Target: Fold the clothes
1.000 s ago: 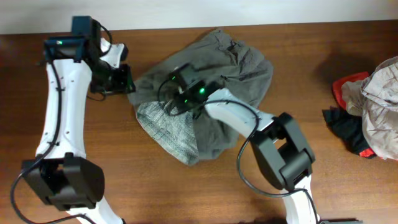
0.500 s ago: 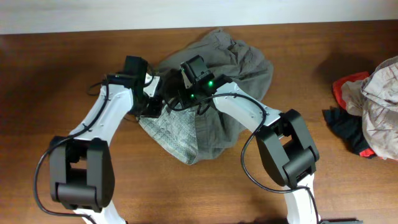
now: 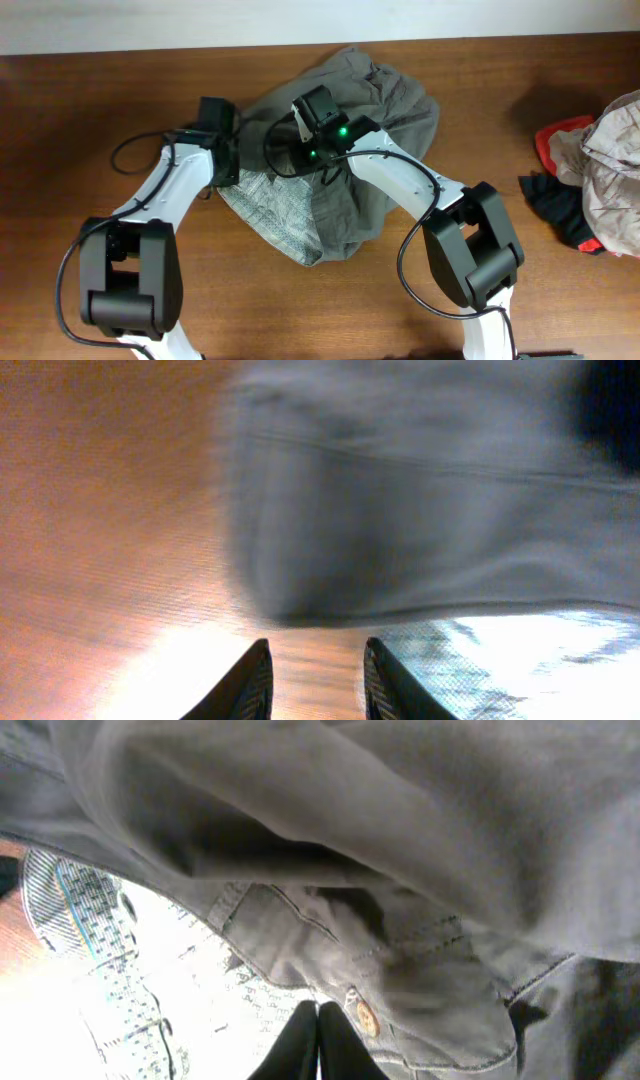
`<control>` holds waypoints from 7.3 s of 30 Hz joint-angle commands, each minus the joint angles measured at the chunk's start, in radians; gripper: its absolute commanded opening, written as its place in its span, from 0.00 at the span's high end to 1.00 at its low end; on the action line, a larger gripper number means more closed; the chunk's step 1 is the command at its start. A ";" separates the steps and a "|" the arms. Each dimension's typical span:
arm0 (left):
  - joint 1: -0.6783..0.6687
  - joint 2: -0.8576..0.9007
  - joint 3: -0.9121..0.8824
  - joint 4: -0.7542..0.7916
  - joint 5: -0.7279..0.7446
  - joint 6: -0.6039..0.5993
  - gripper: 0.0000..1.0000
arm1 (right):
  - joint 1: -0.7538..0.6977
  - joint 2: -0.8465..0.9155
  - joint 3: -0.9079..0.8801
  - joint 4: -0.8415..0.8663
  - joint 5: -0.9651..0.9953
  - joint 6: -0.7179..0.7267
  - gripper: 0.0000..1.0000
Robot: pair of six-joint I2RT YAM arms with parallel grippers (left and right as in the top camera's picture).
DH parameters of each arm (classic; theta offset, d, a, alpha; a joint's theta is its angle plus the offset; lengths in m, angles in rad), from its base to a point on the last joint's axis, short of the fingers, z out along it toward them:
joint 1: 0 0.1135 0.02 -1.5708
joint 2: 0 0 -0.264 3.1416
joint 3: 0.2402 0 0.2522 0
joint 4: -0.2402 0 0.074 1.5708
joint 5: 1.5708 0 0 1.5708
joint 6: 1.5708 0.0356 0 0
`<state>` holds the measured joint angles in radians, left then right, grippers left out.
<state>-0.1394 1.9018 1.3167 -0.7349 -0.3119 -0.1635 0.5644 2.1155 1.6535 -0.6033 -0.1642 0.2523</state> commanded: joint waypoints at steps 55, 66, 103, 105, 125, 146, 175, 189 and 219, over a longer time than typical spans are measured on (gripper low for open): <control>0.251 0.101 -0.009 0.002 0.075 -0.341 0.48 | -0.035 -0.065 0.018 -0.238 0.109 -0.029 0.69; 0.276 0.101 -0.009 0.022 0.113 -0.340 0.31 | -0.154 0.049 -0.066 -0.181 0.011 -0.012 0.70; 0.452 -0.085 0.004 0.190 0.872 0.241 0.21 | -0.087 -0.308 -0.163 -0.313 -0.057 -0.163 0.46; 0.433 -0.085 0.004 0.200 0.865 0.240 0.20 | -0.019 -0.290 -0.164 -0.312 -0.034 -0.171 0.42; 0.418 -0.083 0.004 0.226 0.862 0.240 0.15 | 0.350 -0.052 -0.165 -0.279 0.587 -0.219 0.39; 0.419 -0.083 0.004 0.222 0.862 0.240 0.16 | 0.351 0.034 -0.164 -0.204 0.739 -0.139 0.40; 0.419 -0.083 0.004 0.234 0.845 0.240 0.16 | 0.672 -0.056 0.034 -0.559 0.708 -0.113 0.96; 0.419 -0.083 0.004 0.223 0.851 0.239 0.16 | 0.751 -0.052 0.034 -0.473 0.371 -0.251 0.94; 0.260 -0.113 0.004 0.186 0.803 0.248 0.36 | -0.160 0.071 0.034 -0.276 -0.206 -0.335 0.74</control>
<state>0.1883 1.8362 1.3128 -0.5270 0.5831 0.0647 0.3923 2.1197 1.6867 -0.9035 -0.2810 0.0170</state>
